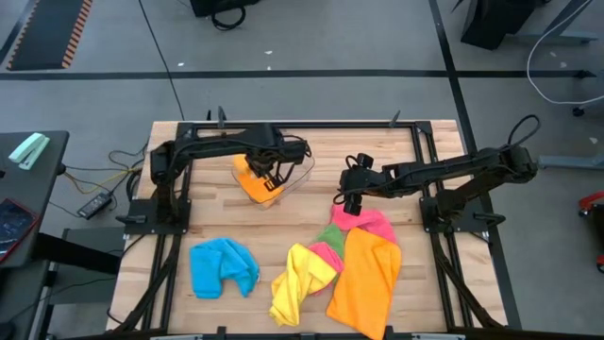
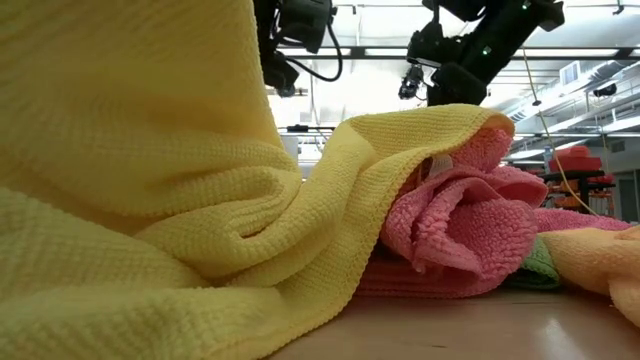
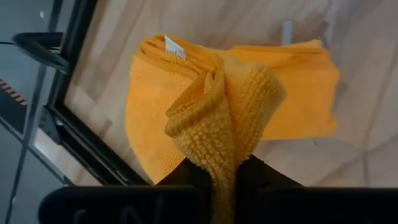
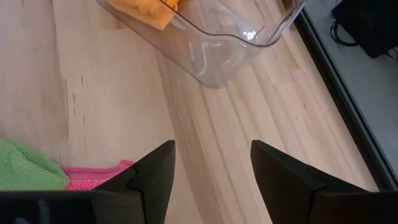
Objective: Fold microfiber towels
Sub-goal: Put the folded orange microfiber towel into the transparent bin
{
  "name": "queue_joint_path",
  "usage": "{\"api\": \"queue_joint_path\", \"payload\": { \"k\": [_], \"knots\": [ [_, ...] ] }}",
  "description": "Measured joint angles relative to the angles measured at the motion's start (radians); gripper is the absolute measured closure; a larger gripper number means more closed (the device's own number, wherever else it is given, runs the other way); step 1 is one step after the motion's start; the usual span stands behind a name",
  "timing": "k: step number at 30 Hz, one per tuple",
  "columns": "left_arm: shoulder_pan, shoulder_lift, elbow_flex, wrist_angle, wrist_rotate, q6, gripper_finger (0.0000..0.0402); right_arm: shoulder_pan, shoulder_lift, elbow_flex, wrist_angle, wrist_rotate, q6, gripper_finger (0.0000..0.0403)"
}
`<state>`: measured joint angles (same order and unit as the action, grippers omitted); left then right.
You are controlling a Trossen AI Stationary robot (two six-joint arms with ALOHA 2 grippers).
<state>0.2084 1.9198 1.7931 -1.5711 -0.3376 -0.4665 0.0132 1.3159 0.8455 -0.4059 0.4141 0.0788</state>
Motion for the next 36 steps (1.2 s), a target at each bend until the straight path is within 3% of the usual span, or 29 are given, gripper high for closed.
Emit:
{"api": "queue_joint_path", "payload": {
  "k": [6, 10, 19, 27, 36],
  "knots": [
    [-0.020, 0.011, 0.000, -0.001, 0.045, -0.009, 0.0384, 0.000, 0.000, 0.000, 0.010, 0.000, 0.000, 0.0185],
    [-0.030, 0.039, -0.003, -0.001, 0.048, -0.025, 0.0364, 0.002, 0.000, 0.000, 0.012, 0.000, 0.000, 0.0185],
    [-0.029, 0.114, -0.109, 0.021, 0.048, -0.020, 0.0382, 0.003, 0.000, 0.000, 0.013, -0.023, 0.002, 0.0185],
    [-0.029, 0.113, -0.145, 0.089, 0.041, -0.010, 0.0355, 0.003, 0.000, 0.000, 0.013, -0.023, 0.000, 0.0185],
    [-0.033, 0.113, -0.145, 0.200, 0.073, 0.012, 0.0380, 0.003, -0.013, 0.000, -0.022, -0.023, -0.038, 0.0185]
  ]
}}
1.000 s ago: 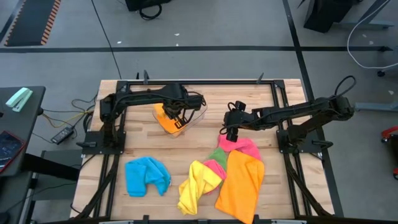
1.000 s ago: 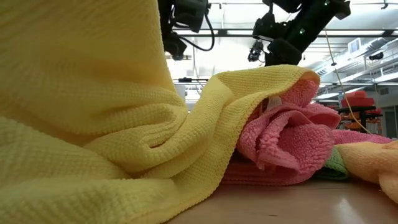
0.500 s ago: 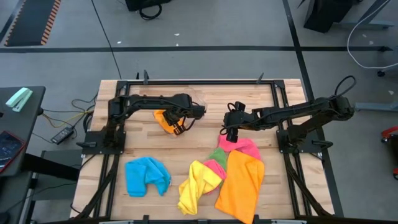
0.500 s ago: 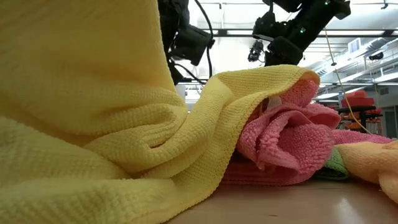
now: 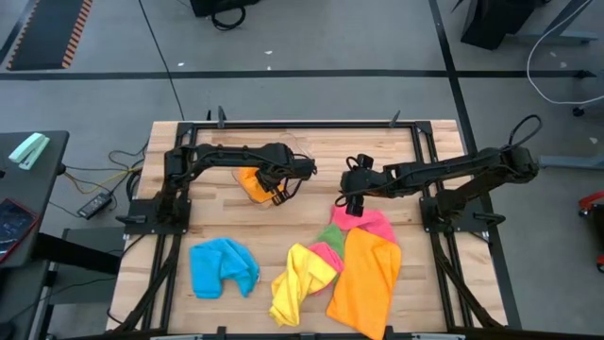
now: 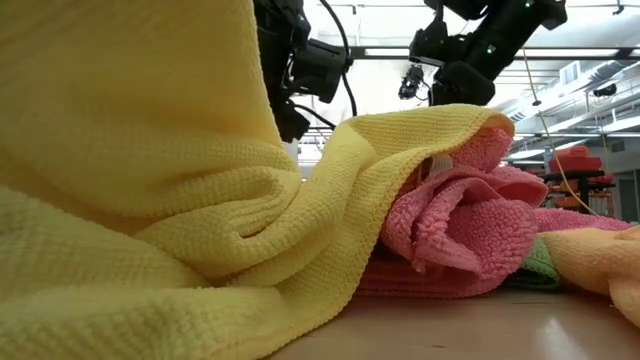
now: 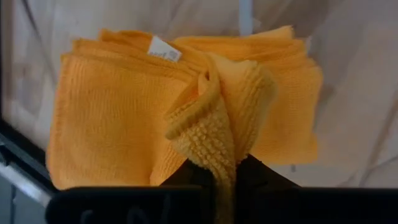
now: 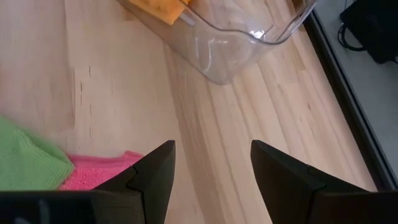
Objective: Fold microfiber towels
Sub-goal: Put the folded orange microfiber towel into the transparent bin
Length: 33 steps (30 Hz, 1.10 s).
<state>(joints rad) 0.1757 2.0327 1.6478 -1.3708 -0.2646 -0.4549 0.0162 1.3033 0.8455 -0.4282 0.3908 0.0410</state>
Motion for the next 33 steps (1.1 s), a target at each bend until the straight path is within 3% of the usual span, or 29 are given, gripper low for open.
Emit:
{"api": "queue_joint_path", "payload": {
  "k": [7, 19, 33],
  "knots": [
    [-0.007, 0.000, 0.000, 0.048, 0.073, -0.036, 0.0349, 0.000, -0.063, 0.000, -0.005, 0.000, 0.001, 0.0185],
    [-0.041, -0.002, 0.000, 0.063, 0.087, -0.035, 0.0372, 0.000, -0.128, 0.000, -0.037, 0.000, 0.007, 0.0185],
    [-0.050, -0.004, -0.058, 0.068, 0.087, 0.010, 0.0298, -0.001, -0.133, 0.000, -0.044, 0.000, 0.001, 0.0185]
  ]
}}
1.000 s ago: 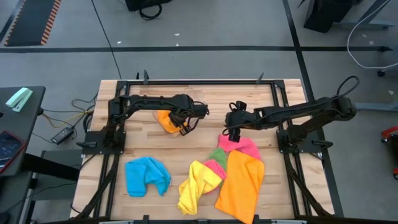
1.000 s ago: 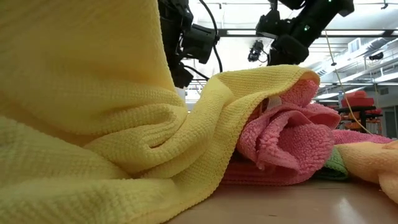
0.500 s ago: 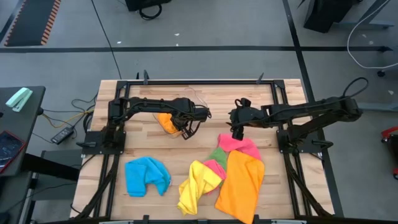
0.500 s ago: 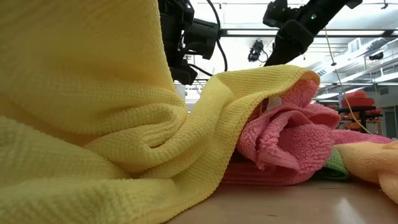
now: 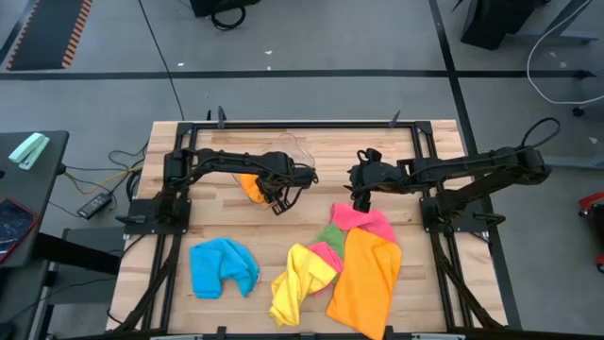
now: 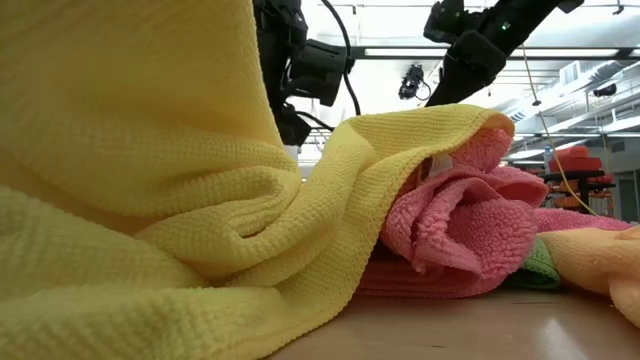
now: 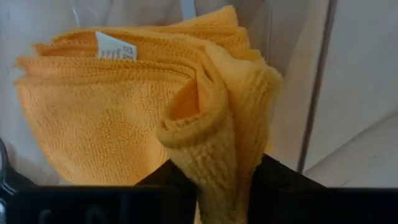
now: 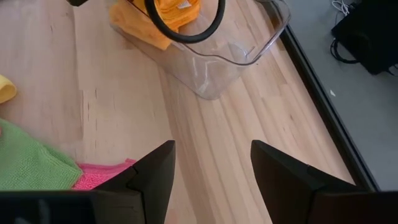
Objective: Fold microfiber towels
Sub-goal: Put the folded orange microfiber towel into the transparent bin
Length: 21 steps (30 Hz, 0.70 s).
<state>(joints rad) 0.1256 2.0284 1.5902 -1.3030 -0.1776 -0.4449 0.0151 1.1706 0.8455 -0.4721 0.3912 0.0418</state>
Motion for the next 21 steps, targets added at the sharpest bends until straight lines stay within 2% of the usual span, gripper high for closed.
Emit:
{"api": "queue_joint_path", "payload": {
  "k": [7, 13, 17, 21],
  "knots": [
    [-0.032, -0.003, 0.032, 0.010, -0.002, 0.090, 0.0249, 0.000, 0.000, 0.000, 0.001, 0.000, 0.000, 0.0185],
    [-0.054, -0.003, 0.130, -0.060, -0.010, 0.127, 0.0207, 0.000, 0.000, 0.000, 0.001, 0.000, 0.000, 0.0185],
    [-0.058, -0.003, 0.174, -0.119, -0.021, 0.173, 0.0195, 0.000, 0.001, 0.000, 0.001, 0.000, 0.000, 0.0185],
    [-0.056, -0.004, 0.178, -0.157, -0.062, 0.218, 0.0198, 0.000, 0.001, 0.000, 0.002, 0.000, 0.000, 0.0185]
  ]
}}
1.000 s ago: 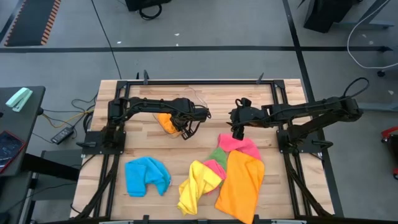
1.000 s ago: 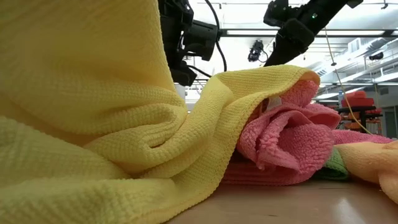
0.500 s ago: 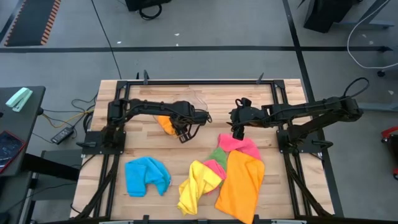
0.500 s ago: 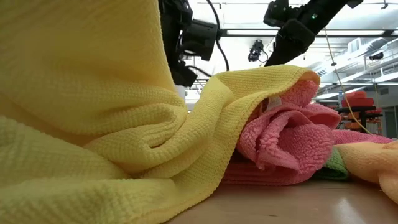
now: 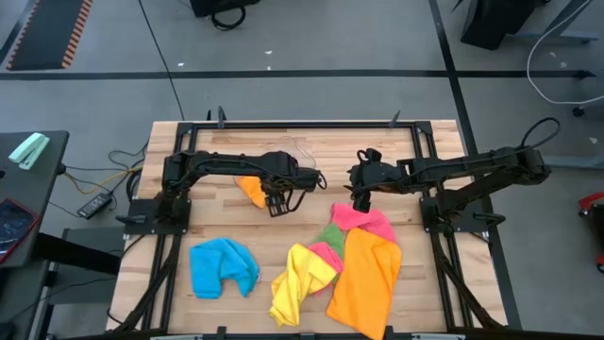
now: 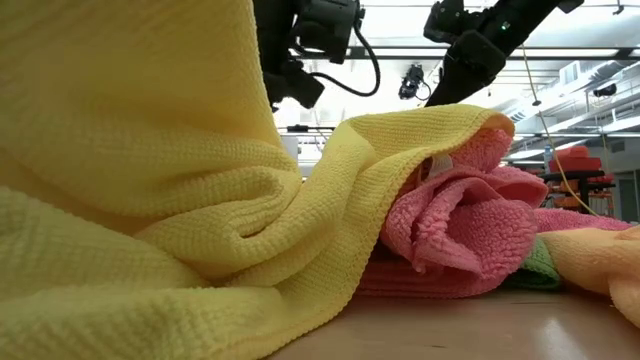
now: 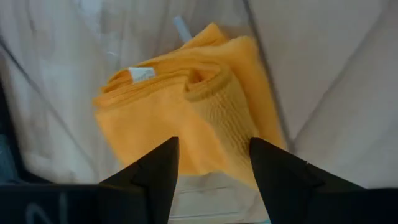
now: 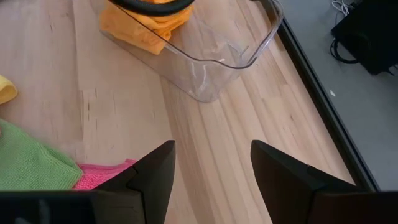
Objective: Fold microfiber towels
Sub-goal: Put the folded orange microfiber towel into the transparent bin
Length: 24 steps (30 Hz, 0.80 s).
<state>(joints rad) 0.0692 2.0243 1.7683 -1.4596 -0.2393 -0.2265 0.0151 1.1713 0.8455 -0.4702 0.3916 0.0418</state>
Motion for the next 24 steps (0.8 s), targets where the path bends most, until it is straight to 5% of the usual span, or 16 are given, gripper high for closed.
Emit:
{"api": "queue_joint_path", "payload": {
  "k": [12, 24],
  "knots": [
    [0.051, -0.011, -0.111, 0.012, -0.030, 0.105, 0.0249, 0.000, 0.000, 0.000, 0.002, 0.000, 0.006, 0.0185],
    [0.004, -0.212, -0.110, 0.099, -0.030, 0.086, 0.0282, 0.000, 0.000, 0.000, 0.006, 0.000, 0.006, 0.0185]
  ]
}}
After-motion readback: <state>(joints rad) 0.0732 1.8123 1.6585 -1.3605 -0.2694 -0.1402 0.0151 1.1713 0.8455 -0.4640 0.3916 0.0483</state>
